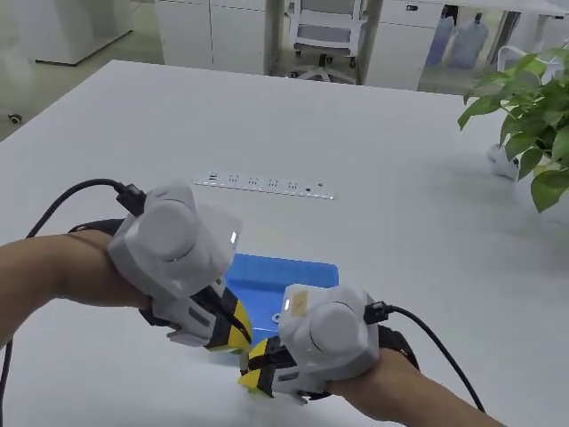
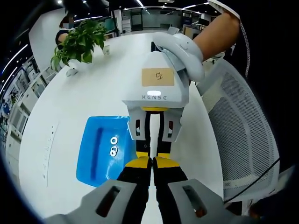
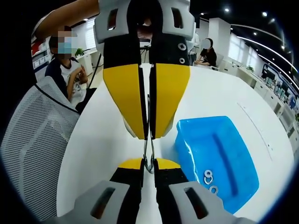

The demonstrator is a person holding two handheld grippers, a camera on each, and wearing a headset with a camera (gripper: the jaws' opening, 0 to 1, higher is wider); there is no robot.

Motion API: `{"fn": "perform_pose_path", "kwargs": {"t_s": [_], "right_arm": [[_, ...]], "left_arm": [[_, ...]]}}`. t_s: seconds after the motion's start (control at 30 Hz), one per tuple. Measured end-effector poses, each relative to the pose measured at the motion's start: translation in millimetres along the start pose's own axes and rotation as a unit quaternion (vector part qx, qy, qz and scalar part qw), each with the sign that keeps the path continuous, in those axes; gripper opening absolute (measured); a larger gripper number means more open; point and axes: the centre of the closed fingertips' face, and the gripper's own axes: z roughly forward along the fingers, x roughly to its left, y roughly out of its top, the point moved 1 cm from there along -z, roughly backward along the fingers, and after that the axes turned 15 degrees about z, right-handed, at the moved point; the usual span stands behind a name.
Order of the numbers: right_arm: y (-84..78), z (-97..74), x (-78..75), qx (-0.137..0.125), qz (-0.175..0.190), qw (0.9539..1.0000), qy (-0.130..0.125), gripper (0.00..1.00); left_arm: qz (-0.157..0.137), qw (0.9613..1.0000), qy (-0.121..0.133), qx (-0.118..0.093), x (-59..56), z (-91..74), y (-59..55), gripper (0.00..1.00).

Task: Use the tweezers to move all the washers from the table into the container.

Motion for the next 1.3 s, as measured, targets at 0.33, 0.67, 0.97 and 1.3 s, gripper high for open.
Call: {"fn": "perform_pose_path", "kwargs": {"t_s": [0.33, 0.67, 0.97, 1.3], "right_arm": [[9.5, -14.1, 2.7, -0.002, -0.007, 1.0, -0.003, 0.1], [21.9, -30.0, 1.4, -0.009, -0.007, 0.9999, -0.008, 0.1], [32.9, -41.8, -5.8, -0.006, -0.017, 0.9997, -0.017, 0.1], [49.1, -49.1, -20.4, -0.021, -0.017, 0.9994, -0.023, 0.1]], "left_arm": [[0.008, 1.0, -0.003, -0.005, 2.7, -10.4, 12.9, 0.05], [0.016, 0.9998, -0.003, -0.007, 8.3, -23.4, 27.3, 0.05], [0.027, 0.9996, 0.004, -0.007, 18.1, -32.6, 37.9, 0.05], [0.037, 0.9992, 0.012, -0.003, 36.6, -44.2, 39.9, 0.05]]}}
